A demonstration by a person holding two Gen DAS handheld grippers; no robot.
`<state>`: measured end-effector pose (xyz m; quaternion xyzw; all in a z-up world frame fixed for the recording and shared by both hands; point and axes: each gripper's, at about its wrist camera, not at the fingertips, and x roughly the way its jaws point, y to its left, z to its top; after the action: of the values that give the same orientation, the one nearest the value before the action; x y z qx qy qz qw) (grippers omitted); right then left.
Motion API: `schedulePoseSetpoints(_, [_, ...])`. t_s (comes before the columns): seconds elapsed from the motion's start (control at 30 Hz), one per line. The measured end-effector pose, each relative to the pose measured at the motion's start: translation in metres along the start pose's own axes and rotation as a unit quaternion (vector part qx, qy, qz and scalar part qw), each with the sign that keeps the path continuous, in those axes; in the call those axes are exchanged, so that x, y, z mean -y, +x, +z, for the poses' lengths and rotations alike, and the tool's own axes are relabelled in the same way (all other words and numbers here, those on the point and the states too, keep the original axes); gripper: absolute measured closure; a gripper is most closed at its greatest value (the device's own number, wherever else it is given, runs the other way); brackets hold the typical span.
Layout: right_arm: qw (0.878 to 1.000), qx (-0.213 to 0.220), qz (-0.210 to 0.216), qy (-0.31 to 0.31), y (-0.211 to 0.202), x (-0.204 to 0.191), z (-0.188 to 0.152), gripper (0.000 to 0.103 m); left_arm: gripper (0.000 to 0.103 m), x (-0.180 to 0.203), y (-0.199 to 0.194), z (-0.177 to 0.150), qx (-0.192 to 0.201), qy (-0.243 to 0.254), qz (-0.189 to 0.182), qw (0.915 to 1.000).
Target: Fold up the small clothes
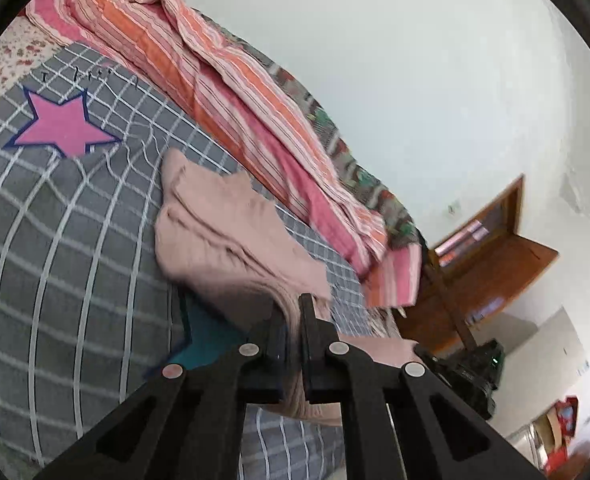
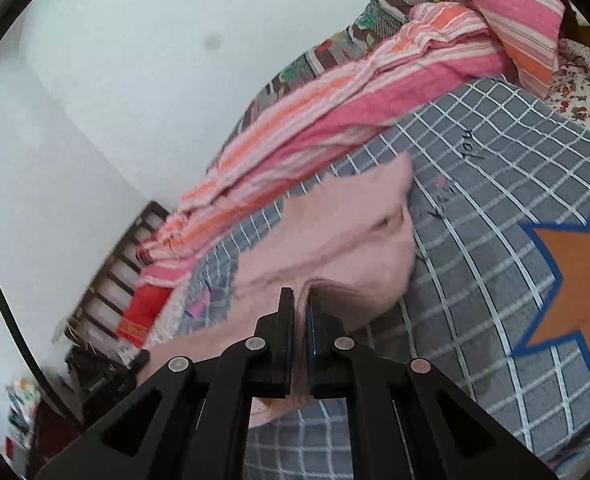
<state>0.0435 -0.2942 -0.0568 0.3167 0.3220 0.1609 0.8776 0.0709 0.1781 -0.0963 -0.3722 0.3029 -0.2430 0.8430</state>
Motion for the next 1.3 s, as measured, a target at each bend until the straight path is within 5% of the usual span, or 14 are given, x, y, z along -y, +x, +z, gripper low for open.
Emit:
schedulePoseSetpoints(0.33, [0.994,-0.005,-0.009,0.111,0.079,0.034,0.071,0.098,0.097,-0.008,0.073,0.071,0.005,-0.019,0.074,0.9971])
schedulePoseSetpoints(0.67, [0.991,-0.037,-0.021,0.125,0.170,0.059,0.122,0.098,0.097,-0.057,0.156,0.123,-0.020,-0.097,0.101,0.9899])
schedulePoseSetpoints(0.9, [0.993,-0.059,-0.044,0.094,0.224,0.066,0.144,0.091,0.095,-0.098,0.201,0.140,-0.047,-0.158,0.085,0.9827])
schedulePoseSetpoints(0.93, [0.993,-0.063,-0.053,0.088,0.229,0.067,0.147,0.089,0.088,-0.099,0.204,0.142,-0.048,-0.159,0.082,0.9828])
schedulePoseSetpoints(0.97, [0.993,-0.068,-0.058,0.083,0.231,0.070,0.148,0.073,0.080,-0.099,0.207,0.145,-0.050,-0.155,0.077,0.9836])
schedulePoseSetpoints(1.0, [0.993,-0.071,-0.056,0.078,0.233,0.071,0.148,0.060,0.058,-0.097,0.208,0.146,-0.046,-0.148,0.069,0.9855])
schedulePoseSetpoints(1.03, [0.993,-0.073,-0.054,0.075,0.234,0.073,0.146,0.059,0.045,-0.094,0.207,0.147,-0.039,-0.140,0.064,0.9874])
schedulePoseSetpoints(1.3, [0.994,-0.080,-0.066,0.034,0.206,0.067,0.118,0.059,0.044,-0.063,0.190,0.130,-0.054,-0.042,0.112,0.9913])
